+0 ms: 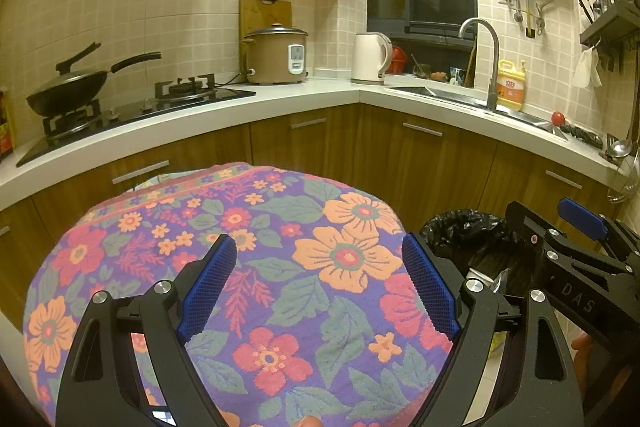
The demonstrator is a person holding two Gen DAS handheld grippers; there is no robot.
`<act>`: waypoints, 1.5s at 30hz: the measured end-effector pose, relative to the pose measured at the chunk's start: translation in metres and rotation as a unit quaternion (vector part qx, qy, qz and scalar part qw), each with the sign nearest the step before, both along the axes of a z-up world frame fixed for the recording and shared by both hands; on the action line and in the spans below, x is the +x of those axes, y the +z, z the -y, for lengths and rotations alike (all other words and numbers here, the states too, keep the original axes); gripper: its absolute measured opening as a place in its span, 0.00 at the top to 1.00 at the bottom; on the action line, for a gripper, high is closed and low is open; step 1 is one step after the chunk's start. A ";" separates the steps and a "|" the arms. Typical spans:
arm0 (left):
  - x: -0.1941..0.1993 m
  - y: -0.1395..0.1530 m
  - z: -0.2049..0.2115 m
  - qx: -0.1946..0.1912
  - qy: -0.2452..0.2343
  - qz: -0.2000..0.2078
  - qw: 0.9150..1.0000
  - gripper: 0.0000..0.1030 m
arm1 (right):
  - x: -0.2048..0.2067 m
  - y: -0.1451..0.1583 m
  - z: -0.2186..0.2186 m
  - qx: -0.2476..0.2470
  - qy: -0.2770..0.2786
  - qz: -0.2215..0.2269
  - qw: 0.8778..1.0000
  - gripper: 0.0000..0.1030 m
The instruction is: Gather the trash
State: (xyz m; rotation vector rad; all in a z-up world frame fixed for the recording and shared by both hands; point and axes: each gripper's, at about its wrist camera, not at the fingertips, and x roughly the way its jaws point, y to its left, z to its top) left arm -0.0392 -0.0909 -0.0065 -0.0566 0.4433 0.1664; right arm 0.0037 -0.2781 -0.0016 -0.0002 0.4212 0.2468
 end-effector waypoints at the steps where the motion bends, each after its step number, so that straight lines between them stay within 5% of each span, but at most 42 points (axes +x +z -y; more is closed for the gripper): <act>1: 0.000 0.000 0.000 0.000 0.000 0.000 1.000 0.20 | 0.001 0.001 0.000 0.000 0.001 0.001 1.000 0.27; 38: 0.001 0.002 -0.003 -0.007 -0.007 -0.002 1.000 0.19 | -0.003 0.007 0.001 -0.006 0.011 0.015 1.000 0.27; 45: 0.001 0.001 -0.008 -0.010 0.002 -0.003 1.000 0.13 | -0.003 0.006 0.000 -0.008 0.010 0.016 1.000 0.27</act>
